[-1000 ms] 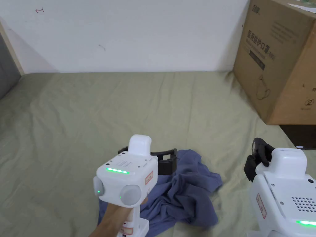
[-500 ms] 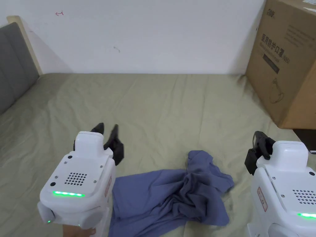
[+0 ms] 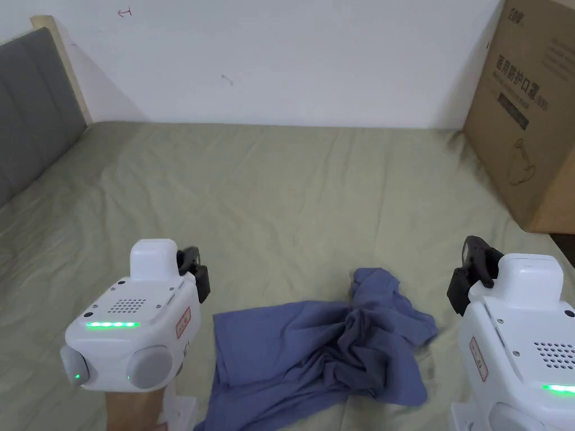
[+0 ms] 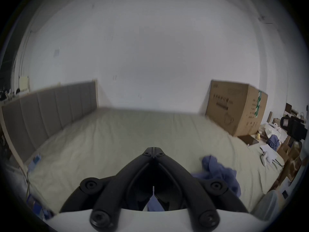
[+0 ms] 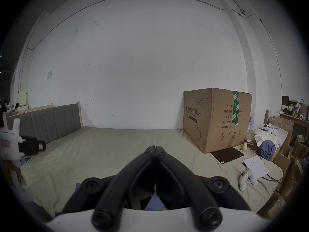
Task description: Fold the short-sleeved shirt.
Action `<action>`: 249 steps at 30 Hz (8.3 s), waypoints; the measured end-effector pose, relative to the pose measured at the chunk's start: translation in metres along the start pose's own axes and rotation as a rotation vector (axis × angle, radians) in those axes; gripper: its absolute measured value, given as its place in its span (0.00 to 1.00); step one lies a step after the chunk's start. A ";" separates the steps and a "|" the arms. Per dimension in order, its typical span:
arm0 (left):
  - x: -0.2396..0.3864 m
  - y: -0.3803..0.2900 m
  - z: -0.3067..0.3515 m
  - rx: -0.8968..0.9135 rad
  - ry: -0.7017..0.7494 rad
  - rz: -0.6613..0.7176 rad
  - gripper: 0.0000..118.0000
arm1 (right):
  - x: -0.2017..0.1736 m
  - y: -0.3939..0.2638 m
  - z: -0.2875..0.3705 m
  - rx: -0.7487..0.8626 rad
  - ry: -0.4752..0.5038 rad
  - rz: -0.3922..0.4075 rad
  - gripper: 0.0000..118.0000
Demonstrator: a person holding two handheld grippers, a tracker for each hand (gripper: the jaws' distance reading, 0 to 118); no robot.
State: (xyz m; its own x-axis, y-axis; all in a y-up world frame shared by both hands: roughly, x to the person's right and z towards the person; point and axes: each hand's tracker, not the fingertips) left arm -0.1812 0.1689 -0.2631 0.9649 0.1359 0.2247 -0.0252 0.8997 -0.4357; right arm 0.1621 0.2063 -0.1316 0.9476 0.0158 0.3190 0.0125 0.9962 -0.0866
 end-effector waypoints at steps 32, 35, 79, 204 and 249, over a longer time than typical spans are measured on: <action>0.006 -0.159 -0.014 -0.614 -0.065 0.060 0.07 | 0.002 -0.044 -0.030 -0.187 0.043 -0.003 0.13; 0.002 -0.143 -0.009 -0.553 -0.091 0.121 0.07 | 0.008 -0.052 -0.054 -0.277 0.048 -0.018 0.17; -0.019 -0.039 -0.033 -0.338 -0.217 0.261 0.07 | 0.029 0.005 -0.176 -0.479 0.213 0.023 0.05; -0.022 0.053 -0.002 0.182 -0.145 -0.096 0.00 | 0.006 0.037 -0.004 -0.020 -0.023 -0.011 0.00; -0.050 0.045 -0.233 -0.431 -0.121 -0.152 0.01 | 0.055 -0.146 -0.181 -0.771 -0.125 -0.143 0.95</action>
State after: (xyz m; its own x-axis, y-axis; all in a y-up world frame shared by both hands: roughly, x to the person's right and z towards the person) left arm -0.1692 0.1058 -0.4972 0.9113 0.0865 0.4025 0.2492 0.6622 -0.7067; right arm 0.2698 0.0466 -0.2728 0.8780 -0.0526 0.4758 0.3921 0.6493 -0.6517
